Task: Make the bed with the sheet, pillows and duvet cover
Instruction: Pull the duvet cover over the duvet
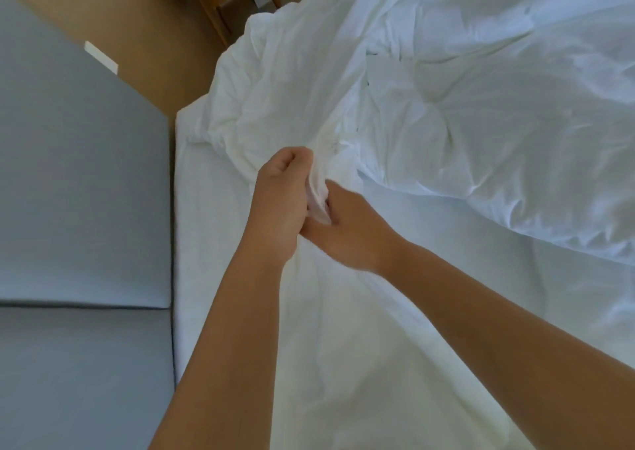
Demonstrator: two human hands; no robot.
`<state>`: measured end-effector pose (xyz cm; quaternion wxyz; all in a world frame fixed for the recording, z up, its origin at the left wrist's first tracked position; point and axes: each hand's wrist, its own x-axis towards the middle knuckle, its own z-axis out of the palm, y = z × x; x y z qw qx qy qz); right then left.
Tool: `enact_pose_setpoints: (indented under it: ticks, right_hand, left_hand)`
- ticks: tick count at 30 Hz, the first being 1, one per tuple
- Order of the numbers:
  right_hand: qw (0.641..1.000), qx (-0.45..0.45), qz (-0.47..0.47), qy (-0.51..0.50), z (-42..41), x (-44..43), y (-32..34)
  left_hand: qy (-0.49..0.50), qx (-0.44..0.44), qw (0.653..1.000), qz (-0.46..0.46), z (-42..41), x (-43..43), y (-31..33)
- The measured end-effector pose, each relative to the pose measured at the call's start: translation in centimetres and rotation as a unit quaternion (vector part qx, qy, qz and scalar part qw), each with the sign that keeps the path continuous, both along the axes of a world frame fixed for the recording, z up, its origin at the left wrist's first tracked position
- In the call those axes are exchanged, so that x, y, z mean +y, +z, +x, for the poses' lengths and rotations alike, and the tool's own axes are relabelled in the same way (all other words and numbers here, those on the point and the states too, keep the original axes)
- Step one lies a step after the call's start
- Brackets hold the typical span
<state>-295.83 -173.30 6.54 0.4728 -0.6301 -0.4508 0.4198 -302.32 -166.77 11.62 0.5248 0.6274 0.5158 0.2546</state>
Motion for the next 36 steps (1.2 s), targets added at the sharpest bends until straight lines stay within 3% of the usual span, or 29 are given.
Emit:
enact_pose_setpoints:
  ticks: [2, 4, 6, 8, 9, 11, 12, 15, 17, 20, 22, 24, 26, 28, 30, 32, 36]
  right_hand:
    - [0.994, 0.065, -0.070, 0.059, -0.8, -2.1, -1.2]
    - [0.957, 0.167, -0.179, 0.154, -1.4, -5.2, -2.5]
    - [0.912, 0.246, -0.249, 0.215, -1.4, -8.7, -3.5]
    - [0.900, 0.279, -0.249, 0.224, -0.6, -11.6, -4.2]
    - [0.898, 0.296, -0.245, 0.216, -0.1, -12.9, -4.6]
    - [0.892, 0.336, -0.241, 0.181, 1.0, -15.0, -5.2]
    - [0.892, 0.342, -0.248, 0.161, 1.4, -15.8, -5.2]
    - [0.895, 0.322, -0.288, 0.113, 3.4, -17.6, -5.6]
    - [0.893, 0.296, -0.295, 0.168, 4.9, -18.2, -4.6]
    - [0.896, 0.213, -0.283, 0.266, 6.3, -18.2, -2.2]
    - [0.913, 0.152, -0.264, 0.272, 7.1, -18.5, -1.3]
    - [0.924, 0.164, -0.250, 0.237, 8.1, -19.1, -1.0]
    - [0.922, 0.221, -0.260, 0.184, 9.1, -20.0, -1.5]
    - [0.899, 0.319, -0.271, 0.125, 9.6, -20.5, -2.3]
    - [0.875, 0.373, -0.296, 0.086, 9.2, -20.4, -2.6]
    - [0.880, 0.329, -0.331, 0.088, 8.6, -20.0, -2.5]
    - [0.902, 0.140, -0.350, 0.211, 8.2, -19.7, -2.0]
  left_hand:
    - [-0.010, -0.002, 1.000, -0.012, -0.1, -0.5, -0.7]
    - [-0.017, 0.020, 0.999, -0.043, -0.5, -1.9, -2.3]
    - [-0.047, 0.133, 0.987, -0.073, -1.2, -4.4, -4.7]
    - [-0.077, 0.266, 0.953, -0.122, -1.9, -7.7, -6.8]
    - [-0.081, 0.289, 0.938, -0.173, -2.2, -9.3, -7.6]
    - [-0.067, 0.228, 0.933, -0.269, -2.1, -12.3, -8.5]
    - [-0.049, 0.195, 0.943, -0.266, -1.8, -13.7, -8.6]
    - [0.051, 0.125, 0.985, -0.111, -0.5, -16.2, -8.1]
    - [0.095, 0.069, 0.990, -0.073, 0.6, -17.1, -6.7]
    - [0.024, -0.015, 0.984, -0.174, 1.7, -18.1, -4.8]
    - [-0.017, -0.050, 0.974, -0.221, 1.9, -18.6, -4.3]
    - [0.014, -0.034, 0.978, -0.206, 1.3, -19.2, -4.7]
    - [0.030, 0.086, 0.976, -0.197, 0.2, -20.8, -6.1]
    - [0.022, 0.145, 0.939, -0.313, -0.5, -23.2, -7.3]
    - [0.033, 0.112, 0.891, -0.438, -0.3, -25.0, -7.7]
    - [0.071, 0.046, 0.873, -0.480, 0.2, -25.3, -8.1]
    - [0.143, -0.084, 0.904, -0.395, 1.7, -24.4, -8.6]
